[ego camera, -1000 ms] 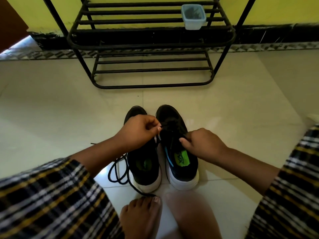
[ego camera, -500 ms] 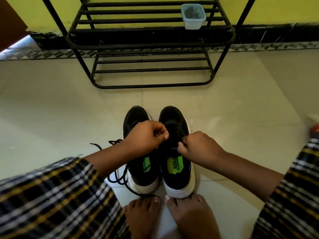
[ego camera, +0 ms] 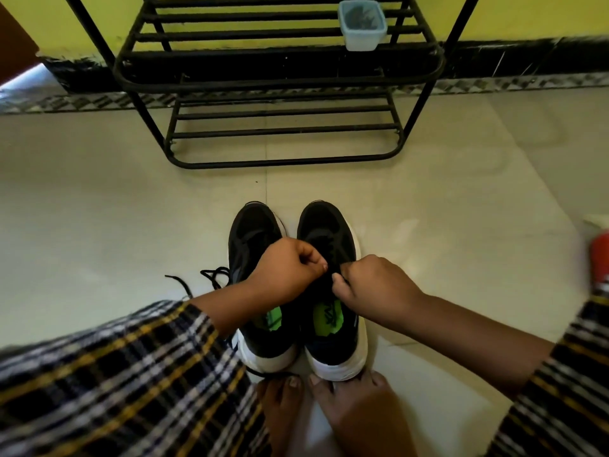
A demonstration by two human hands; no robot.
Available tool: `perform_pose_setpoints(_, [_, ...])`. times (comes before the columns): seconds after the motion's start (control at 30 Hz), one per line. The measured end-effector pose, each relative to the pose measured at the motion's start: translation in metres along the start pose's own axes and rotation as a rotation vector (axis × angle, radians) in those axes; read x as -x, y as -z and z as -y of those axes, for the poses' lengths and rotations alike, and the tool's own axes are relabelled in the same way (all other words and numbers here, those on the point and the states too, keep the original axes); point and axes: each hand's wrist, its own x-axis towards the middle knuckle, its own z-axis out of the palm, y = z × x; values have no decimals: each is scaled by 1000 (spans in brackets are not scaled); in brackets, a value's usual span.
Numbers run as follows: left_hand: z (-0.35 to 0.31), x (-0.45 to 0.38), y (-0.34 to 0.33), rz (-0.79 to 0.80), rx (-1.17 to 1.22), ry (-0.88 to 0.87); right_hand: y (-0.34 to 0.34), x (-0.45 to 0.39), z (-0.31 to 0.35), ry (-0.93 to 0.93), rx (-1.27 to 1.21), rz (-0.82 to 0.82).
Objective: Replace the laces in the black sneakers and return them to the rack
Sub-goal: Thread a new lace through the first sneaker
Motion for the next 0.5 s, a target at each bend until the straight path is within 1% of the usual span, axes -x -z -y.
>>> perform_pose_setpoints(0.1, [3, 0, -6, -16, 83, 35, -2, 3, 4, 20, 39, -30])
perform_pose_setpoints(0.27, [6, -2, -10, -27, 95, 71, -3, 4, 2, 24, 29, -27])
perform_pose_setpoints(0.4, [2, -4, -11, 8, 59, 70, -12, 4, -7, -18, -63, 6])
perform_pose_setpoints(0.5, [1, -3, -15, 14, 9, 71, -17, 1, -14, -74, -233, 22])
